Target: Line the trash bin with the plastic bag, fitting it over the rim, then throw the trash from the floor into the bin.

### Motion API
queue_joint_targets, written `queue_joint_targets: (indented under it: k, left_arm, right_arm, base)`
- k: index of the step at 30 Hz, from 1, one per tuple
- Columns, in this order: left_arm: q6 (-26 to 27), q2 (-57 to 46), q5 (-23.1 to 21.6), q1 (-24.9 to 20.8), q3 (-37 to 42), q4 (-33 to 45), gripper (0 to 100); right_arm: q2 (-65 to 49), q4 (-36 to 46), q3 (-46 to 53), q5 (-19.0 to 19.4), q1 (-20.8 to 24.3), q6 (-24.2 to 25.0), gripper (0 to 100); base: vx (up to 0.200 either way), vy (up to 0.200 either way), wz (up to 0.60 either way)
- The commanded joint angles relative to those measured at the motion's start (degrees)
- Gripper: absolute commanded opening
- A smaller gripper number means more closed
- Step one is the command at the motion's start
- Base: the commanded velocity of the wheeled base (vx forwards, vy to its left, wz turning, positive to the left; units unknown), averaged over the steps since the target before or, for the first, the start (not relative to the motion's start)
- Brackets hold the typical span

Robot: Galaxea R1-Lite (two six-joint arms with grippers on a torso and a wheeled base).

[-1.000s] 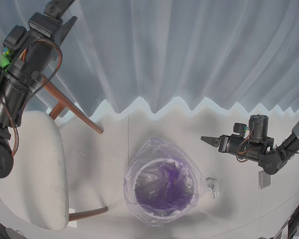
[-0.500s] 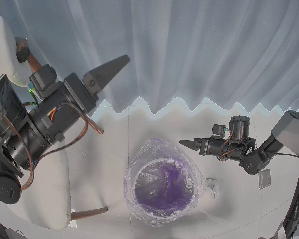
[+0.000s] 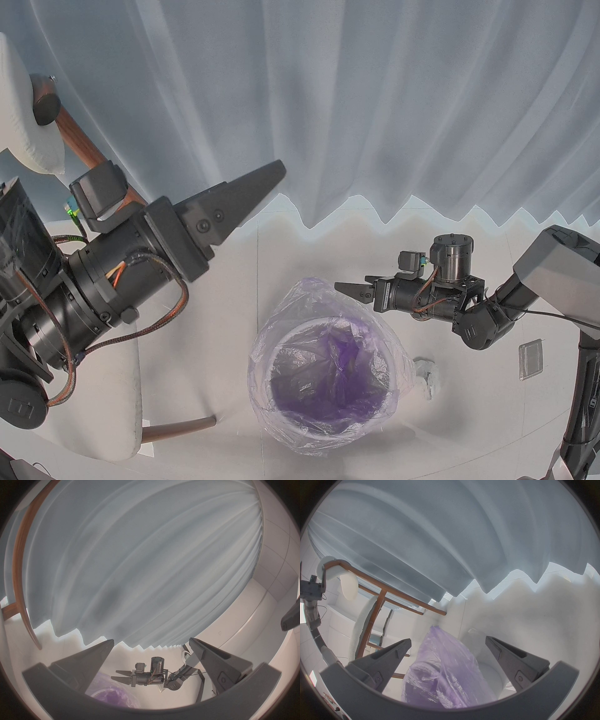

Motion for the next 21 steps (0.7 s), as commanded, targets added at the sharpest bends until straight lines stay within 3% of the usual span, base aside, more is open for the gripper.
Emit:
queue_joint_targets:
  k: [1, 13, 14, 21]
  left_arm:
    - [1.4, 0.1, -0.1, -0.4, 0.8, -0.2, 100]
    - [1.8, 0.1, 0.0, -0.4, 0.7, -0.4, 100]
    - [1.8, 0.0, 0.0, -0.4, 0.7, -0.4, 100]
    - [1.8, 0.0, 0.1, -0.4, 0.7, -0.4, 100]
  right_arm:
    - [2.0, -0.1, -1.0, 0.0, 0.5, -0.5, 100]
    - [3.7, -0.3, -1.1, -0.1, 1.6, -1.3, 100]
    - [4.0, -0.3, -1.2, -0.2, 1.6, -1.3, 0]
    - [5.3, -1.8, -1.7, -0.2, 0.4, -1.1, 0]
  base:
    - [0.000, 0.000, 0.00]
    - [0.000, 0.000, 0.00]
    - [0.000, 0.000, 0.00]
    - [0.000, 0.000, 0.00]
